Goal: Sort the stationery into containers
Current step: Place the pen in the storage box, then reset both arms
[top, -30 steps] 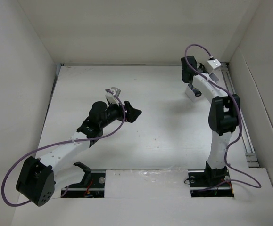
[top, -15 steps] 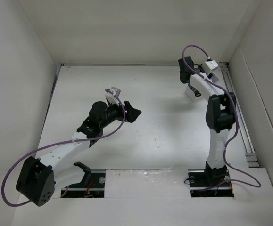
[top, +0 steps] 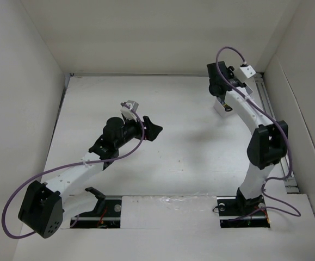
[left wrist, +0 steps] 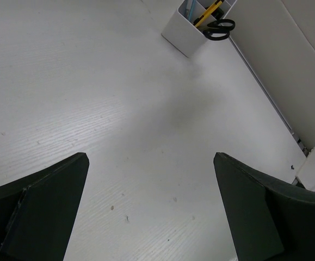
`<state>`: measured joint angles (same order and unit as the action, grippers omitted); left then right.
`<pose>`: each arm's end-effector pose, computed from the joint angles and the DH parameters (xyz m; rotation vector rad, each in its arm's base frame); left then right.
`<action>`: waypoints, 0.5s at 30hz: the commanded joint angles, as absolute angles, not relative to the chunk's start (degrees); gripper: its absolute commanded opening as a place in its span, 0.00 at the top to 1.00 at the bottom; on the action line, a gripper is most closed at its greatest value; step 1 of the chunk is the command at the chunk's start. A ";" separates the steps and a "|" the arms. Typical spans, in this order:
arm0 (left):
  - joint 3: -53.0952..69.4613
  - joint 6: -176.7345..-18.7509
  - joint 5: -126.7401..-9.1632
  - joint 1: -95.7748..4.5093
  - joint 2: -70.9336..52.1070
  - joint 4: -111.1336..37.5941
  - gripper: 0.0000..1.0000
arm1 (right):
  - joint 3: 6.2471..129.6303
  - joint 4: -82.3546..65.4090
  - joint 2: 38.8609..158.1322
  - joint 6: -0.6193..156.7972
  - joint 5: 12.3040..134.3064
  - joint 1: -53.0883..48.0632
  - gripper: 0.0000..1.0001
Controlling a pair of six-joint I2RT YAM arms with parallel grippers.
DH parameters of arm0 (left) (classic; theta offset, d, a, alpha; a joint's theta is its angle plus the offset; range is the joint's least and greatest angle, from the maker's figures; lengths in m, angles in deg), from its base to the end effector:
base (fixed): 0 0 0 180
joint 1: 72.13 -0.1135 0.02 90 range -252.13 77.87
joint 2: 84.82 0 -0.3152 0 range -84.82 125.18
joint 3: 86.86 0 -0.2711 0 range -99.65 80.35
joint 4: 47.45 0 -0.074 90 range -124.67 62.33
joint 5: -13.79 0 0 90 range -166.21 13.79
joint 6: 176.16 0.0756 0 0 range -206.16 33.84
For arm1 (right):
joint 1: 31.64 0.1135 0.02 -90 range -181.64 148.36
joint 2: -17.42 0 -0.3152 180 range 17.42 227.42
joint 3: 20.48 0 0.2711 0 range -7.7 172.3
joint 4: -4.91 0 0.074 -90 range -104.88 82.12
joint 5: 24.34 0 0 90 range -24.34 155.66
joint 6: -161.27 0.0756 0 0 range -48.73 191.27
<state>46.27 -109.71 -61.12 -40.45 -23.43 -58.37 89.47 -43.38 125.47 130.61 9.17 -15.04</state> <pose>0.2264 -0.1629 0.3130 0.3325 1.6862 -0.9426 0.4669 0.0734 0.3384 1.1031 1.6666 -0.3465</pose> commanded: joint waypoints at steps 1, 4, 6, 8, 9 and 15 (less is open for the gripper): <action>46.95 -110.33 -62.68 -40.49 -24.79 -59.89 0.00 | 86.71 -38.21 118.15 129.19 18.51 -13.72 0.37; 47.48 -110.94 -64.60 -40.49 -25.93 -59.89 0.00 | 82.23 -34.00 112.88 125.95 29.92 -13.01 0.34; 48.00 -110.95 -65.84 -40.49 -25.93 -59.89 0.00 | 78.20 -29.86 109.02 124.37 36.54 -12.48 0.33; 48.01 -110.95 -67.15 -40.49 -26.46 -59.28 0.00 | 75.64 -27.84 106.81 123.83 46.26 -11.96 0.33; 48.01 -110.95 -67.16 -40.49 -26.46 -59.28 0.00 | 73.19 -26.00 104.54 123.83 49.63 -11.95 0.33; 48.01 -111.48 -72.95 -40.49 -26.99 -57.43 0.00 | 60.19 -15.63 94.86 122.78 68.61 -10.29 0.28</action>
